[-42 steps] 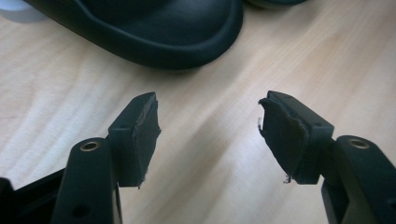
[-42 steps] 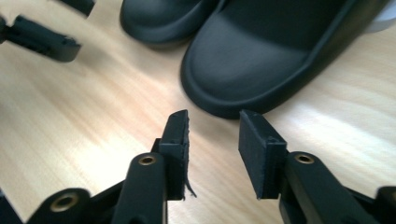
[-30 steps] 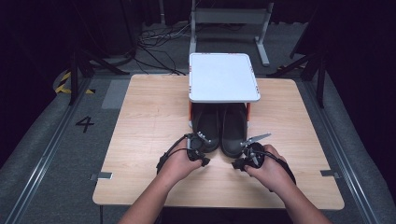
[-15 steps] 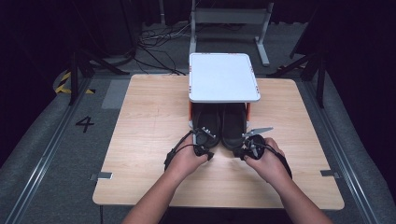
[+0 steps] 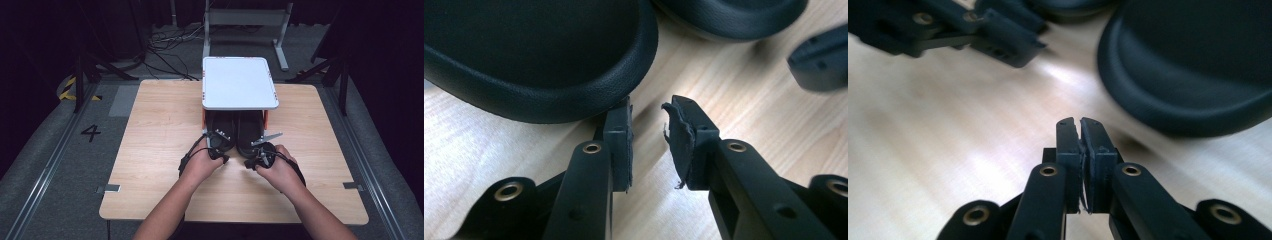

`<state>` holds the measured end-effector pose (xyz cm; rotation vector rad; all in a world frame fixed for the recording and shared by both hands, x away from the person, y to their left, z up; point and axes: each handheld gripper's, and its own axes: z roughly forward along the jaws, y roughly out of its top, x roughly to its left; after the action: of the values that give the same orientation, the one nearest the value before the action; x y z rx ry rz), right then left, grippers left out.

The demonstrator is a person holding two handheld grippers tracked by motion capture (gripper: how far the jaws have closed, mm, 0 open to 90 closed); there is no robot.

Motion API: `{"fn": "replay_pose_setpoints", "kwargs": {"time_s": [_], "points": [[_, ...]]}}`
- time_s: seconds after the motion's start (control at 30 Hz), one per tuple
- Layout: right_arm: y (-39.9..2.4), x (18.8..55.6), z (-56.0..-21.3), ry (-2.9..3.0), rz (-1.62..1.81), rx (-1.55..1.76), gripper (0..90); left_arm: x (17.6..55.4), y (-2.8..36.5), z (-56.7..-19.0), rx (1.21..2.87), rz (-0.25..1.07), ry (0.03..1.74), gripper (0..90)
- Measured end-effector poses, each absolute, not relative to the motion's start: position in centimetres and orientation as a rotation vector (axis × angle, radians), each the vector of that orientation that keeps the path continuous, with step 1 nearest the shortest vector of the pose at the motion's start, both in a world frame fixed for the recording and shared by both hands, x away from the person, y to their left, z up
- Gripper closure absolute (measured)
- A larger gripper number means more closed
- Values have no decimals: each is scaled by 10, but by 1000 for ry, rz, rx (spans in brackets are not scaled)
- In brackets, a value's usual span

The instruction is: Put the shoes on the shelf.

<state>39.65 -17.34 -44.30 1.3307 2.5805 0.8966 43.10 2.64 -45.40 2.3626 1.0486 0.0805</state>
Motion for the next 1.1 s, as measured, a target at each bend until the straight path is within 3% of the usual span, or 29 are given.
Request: {"fn": "replay_pose_setpoints", "kwargs": {"time_s": [0.33,0.77,0.9,1.1], "points": [[-171,423,-442,2470,859,1289,900,448,25,-456,2337,81,1040,693],[-170,455,-441,2439,873,1370,900,463,25,-455,2331,71,1071,744],[-170,459,-440,2467,859,1395,900,461,25,-455,2327,67,1063,708],[-177,447,-434,2447,958,1395,800,448,33,-441,2275,89,1058,582]]}}
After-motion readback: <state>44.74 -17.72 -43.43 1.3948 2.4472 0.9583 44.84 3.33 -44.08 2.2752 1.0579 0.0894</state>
